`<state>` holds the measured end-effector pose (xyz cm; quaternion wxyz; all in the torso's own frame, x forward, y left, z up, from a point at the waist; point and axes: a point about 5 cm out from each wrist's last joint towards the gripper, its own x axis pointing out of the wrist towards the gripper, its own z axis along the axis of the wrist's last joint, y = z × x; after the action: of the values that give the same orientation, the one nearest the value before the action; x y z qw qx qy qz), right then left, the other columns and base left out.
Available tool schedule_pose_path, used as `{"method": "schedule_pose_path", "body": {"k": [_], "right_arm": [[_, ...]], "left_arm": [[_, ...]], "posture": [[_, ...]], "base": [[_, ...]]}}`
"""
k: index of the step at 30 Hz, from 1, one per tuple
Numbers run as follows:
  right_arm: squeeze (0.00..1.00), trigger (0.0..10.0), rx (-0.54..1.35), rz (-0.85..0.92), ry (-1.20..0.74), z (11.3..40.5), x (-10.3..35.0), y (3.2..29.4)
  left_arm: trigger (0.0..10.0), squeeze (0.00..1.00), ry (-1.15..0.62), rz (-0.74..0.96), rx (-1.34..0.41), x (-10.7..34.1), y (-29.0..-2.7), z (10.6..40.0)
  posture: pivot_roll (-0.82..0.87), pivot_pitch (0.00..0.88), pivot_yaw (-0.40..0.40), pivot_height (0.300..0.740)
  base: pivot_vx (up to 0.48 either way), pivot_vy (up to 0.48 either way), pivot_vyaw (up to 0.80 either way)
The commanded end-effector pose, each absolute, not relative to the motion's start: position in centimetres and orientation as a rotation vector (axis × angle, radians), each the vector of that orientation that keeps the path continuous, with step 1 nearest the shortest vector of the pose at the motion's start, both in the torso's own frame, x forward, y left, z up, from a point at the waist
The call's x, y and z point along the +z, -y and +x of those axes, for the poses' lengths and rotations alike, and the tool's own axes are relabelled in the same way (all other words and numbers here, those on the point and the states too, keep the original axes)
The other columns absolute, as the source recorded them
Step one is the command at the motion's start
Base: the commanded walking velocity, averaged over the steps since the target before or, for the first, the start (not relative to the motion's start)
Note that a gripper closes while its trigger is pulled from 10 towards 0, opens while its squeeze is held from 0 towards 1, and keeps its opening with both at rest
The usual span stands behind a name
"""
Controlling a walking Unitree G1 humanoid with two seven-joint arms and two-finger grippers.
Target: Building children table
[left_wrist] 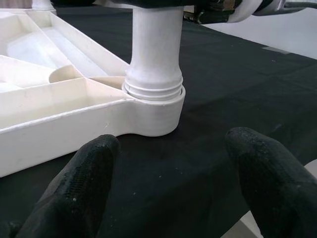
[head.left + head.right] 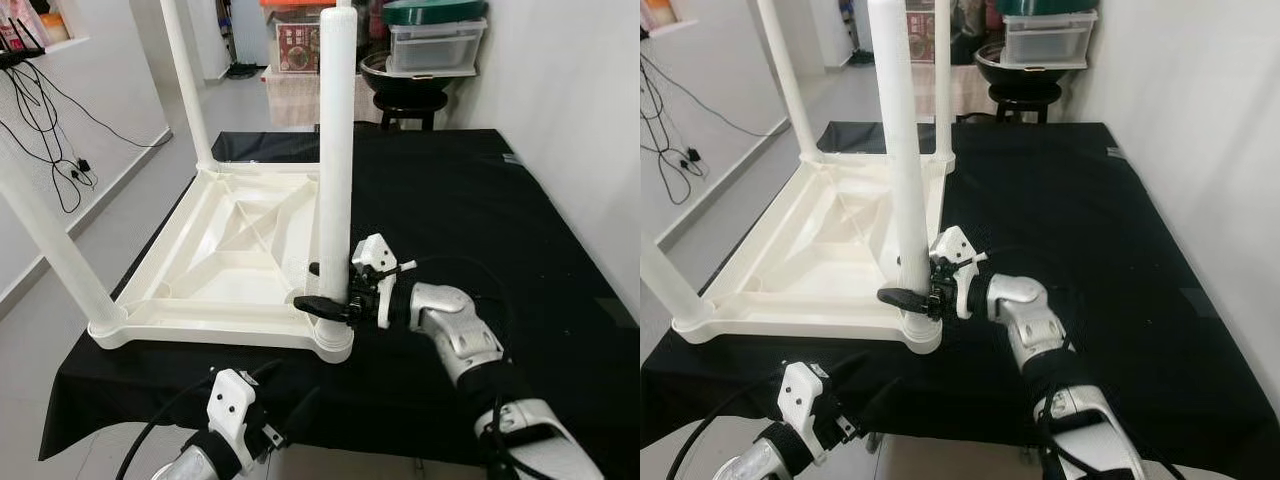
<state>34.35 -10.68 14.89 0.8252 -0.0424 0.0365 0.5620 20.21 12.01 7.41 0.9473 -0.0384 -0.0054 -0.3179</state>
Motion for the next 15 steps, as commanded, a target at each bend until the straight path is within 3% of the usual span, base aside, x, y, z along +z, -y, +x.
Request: {"method": "schedule_pose_path", "body": {"k": [1, 7, 11, 13, 14, 15], "right_arm": [[0.00, 0.0, 1.194, -0.072, -0.063, 34.7, 15.2, 11.3], [0.00, 0.0, 1.178, -0.084, -0.064, 34.7, 14.8, 12.4], [0.00, 0.0, 1.006, -0.106, -0.101, 34.4, 13.5, 13.9], [0.00, 0.0, 0.727, -0.104, -0.109, 33.7, 11.8, 14.2], [0.00, 0.0, 0.460, -0.051, -0.122, 33.4, 10.8, 14.7], [0.00, 0.0, 0.460, -0.051, -0.122, 33.4, 10.8, 14.7]], "left_arm": [[10.0, 0.00, -0.007, -0.067, -0.656, 7.2, -12.1, 20.1], [10.0, 0.00, -0.011, -0.076, -0.657, 7.1, -12.0, 20.4], [10.0, 0.00, -0.016, -0.098, -0.652, 7.0, -12.1, 20.5], [10.0, 0.00, -0.018, -0.108, -0.646, 7.0, -12.2, 20.5], [10.0, 0.00, -0.017, -0.109, -0.645, 7.0, -12.3, 20.5], [10.0, 0.00, -0.017, -0.109, -0.645, 7.0, -12.3, 20.5]], "posture": [[0.01, 0.000, 0.017, 0.740], [0.00, 0.000, 0.023, 0.740], [-0.02, 0.000, 0.022, 0.740], [-0.02, 0.000, 0.005, 0.740], [-0.02, 0.000, 0.005, 0.740], [-0.02, 0.000, 0.005, 0.740]], "base": [[0.000, 0.000, 0.00], [0.000, 0.000, 0.00], [0.000, 0.000, 0.00], [0.000, 0.000, 0.00], [0.000, 0.000, 0.00], [0.000, 0.000, 0.00]]}}
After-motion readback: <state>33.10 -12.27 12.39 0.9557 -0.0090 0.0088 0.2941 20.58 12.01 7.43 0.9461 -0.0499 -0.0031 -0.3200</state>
